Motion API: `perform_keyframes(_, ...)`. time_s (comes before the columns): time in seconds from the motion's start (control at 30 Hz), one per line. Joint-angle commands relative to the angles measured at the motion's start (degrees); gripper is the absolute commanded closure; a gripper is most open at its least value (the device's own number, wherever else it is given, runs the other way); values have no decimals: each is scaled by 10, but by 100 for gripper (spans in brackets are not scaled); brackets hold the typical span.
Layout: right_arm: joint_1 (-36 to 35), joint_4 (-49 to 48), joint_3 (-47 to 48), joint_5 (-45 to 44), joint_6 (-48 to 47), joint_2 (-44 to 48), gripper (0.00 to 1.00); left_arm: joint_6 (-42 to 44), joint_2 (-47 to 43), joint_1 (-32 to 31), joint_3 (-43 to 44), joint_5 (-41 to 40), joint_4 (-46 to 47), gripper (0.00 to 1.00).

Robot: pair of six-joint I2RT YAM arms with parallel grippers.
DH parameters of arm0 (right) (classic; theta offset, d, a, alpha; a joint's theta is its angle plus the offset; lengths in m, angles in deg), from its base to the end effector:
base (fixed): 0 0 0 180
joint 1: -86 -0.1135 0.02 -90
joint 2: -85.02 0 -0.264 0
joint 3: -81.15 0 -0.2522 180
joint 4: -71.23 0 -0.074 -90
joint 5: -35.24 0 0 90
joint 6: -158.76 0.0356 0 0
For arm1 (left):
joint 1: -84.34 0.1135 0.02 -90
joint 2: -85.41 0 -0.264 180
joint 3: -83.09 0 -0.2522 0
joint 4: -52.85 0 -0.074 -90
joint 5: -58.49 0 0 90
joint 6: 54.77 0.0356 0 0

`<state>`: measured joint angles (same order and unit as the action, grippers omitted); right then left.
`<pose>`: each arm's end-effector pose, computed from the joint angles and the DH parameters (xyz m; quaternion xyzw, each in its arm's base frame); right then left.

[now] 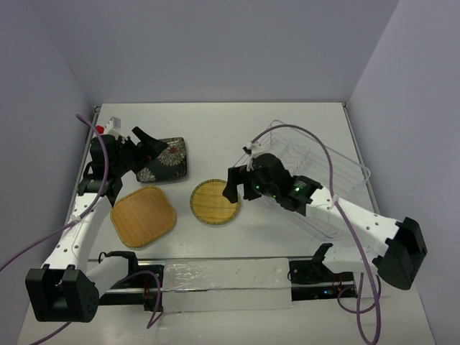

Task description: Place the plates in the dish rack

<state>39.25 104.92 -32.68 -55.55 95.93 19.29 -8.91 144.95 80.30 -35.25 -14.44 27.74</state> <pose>0.1753 0.1856 0.2960 -0.1464 0.8676 0.2809 0.3834 0.2363 -0.0272 0.3082 -0.2057 0.8027 -0.3358 0.4478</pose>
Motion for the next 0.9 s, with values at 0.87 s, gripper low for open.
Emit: perform_keyframes(0.87, -34, -126, -95, -128, 209, -203, 4, -26, 75, -99, -135, 20, 77, 1)
